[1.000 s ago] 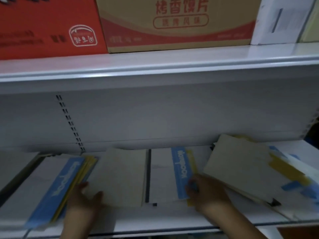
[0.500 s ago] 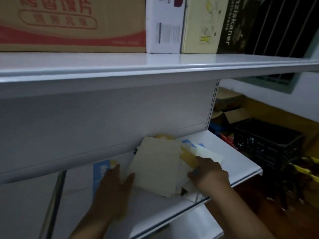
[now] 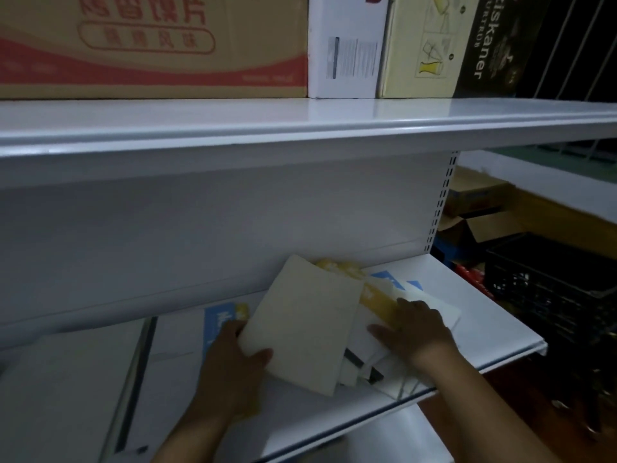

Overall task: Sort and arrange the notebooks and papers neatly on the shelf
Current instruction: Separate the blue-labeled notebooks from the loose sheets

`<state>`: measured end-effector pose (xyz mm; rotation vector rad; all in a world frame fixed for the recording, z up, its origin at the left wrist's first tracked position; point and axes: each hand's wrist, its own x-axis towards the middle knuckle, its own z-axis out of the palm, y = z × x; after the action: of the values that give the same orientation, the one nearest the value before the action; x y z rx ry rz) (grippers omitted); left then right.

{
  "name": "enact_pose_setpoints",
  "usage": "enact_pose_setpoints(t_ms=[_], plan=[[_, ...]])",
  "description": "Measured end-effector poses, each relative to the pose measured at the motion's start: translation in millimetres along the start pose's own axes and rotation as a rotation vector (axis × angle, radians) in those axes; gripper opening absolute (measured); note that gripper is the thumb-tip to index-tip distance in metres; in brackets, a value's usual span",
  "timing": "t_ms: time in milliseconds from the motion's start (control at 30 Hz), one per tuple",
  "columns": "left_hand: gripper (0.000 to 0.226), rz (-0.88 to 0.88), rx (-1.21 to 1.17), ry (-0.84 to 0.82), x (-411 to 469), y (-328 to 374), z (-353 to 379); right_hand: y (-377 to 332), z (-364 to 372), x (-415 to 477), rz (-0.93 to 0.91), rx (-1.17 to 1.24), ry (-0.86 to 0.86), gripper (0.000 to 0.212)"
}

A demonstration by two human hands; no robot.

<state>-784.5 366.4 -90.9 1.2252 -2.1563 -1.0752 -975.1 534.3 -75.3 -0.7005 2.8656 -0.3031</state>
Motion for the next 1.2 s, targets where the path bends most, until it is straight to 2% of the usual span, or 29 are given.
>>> enact_pose_setpoints(t_ms=[100,167,233,267,367,400,467,533,600,667,733,767,800,867,900,933,1000,1067,1100,1200], plan=[[0.025,-0.087,-0.159,-0.025,-2.5,-7.2,-23.0,2.0,-14.3,6.0,0.057,-0.096,-0.035,0.085],[0.021,-0.195,-0.411,-0.013,-8.2,-13.1,-46.8,-0.4,-27.1,4.8,0.04,0.024,-0.017,0.062],[0.024,-0.263,-0.592,0.089,-13.6,-25.8,-77.8,-6.5,-37.1,-0.9,-0.028,0.218,0.001,0.024],[0.026,-0.275,-0.647,0.164,-17.8,-33.3,-95.9,-11.6,-41.0,-6.4,-0.06,0.354,-0.006,0.012],[0.024,-0.266,-0.756,0.391,-31.7,-65.2,-149.1,-44.8,-46.6,-37.1,-0.123,0.9,-0.064,0.016],[0.025,-0.273,-0.786,0.443,-36.2,-76.6,-164.0,-60.8,-42.0,-44.8,-0.133,1.019,-0.088,0.018],[0.024,-0.312,-0.79,0.51,-43.3,-97.9,-184.7,-99.7,-24.9,-62.3,-0.162,1.099,-0.169,0.02],[0.025,-0.378,-0.704,0.546,-47.7,-117.8,-194.0,-136.5,1.8,-77.4,-0.197,1.066,-0.225,0.021],[0.035,-0.4,-0.373,0.569,-53.8,-132.8,-198.6,-161.4,31.8,-84.3,-0.251,0.932,-0.248,0.018],[0.062,-0.337,0.0,0.57,-56.4,-143.0,-199.9,-168.7,52.6,-86.0,-0.36,0.62,-0.247,0.014],[0.089,-0.28,0.07,0.583,-50.6,-151.1,-194.4,-161.3,53.0,-85.1,-0.458,0.37,-0.186,0.014],[0.088,-0.215,0.067,0.6,-44.2,-151.7,-189.7,-154.0,49.9,-82.5,-0.465,0.353,-0.151,0.014],[0.076,-0.135,0.049,0.557,-38.9,-143.9,-182.8,-145.6,43.7,-80.9,-0.44,0.395,-0.122,0.017],[0.029,-0.029,-0.04,0.373,-34.4,-96.2,-160.9,-124.4,28.8,-72.4,-0.374,0.547,-0.034,0.025],[0.025,0.037,-0.067,0.347,-29.7,-73.6,-142.1,-111.0,21.3,-64.5,-0.346,0.572,0.03,0.027],[0.033,0.113,-0.094,0.277,-26.5,-56.0,-122.1,-95.7,17.2,-54.9,-0.312,0.551,0.098,0.029],[0.029,0.159,-0.056,0.124,-21.4,-22.3,-80.7,-59.5,13.0,-35.1,-0.197,0.453,0.176,0.038],[0.029,0.183,-0.037,-0.019,-15.3,3.0,-42.4,-26.6,15.3,-20.0,-0.064,0.296,0.125,0.044],[0.029,0.139,-0.028,-0.09,-11.3,9.3,-27.0,-16.1,14.9,-17.9,-0.028,0.226,0.081,0.046],[0.066,0.069,0.186,-0.251,-3.9,16.1,11.4,4.9,17.3,-18.9,-0.012,0.109,0.084,0.061]])
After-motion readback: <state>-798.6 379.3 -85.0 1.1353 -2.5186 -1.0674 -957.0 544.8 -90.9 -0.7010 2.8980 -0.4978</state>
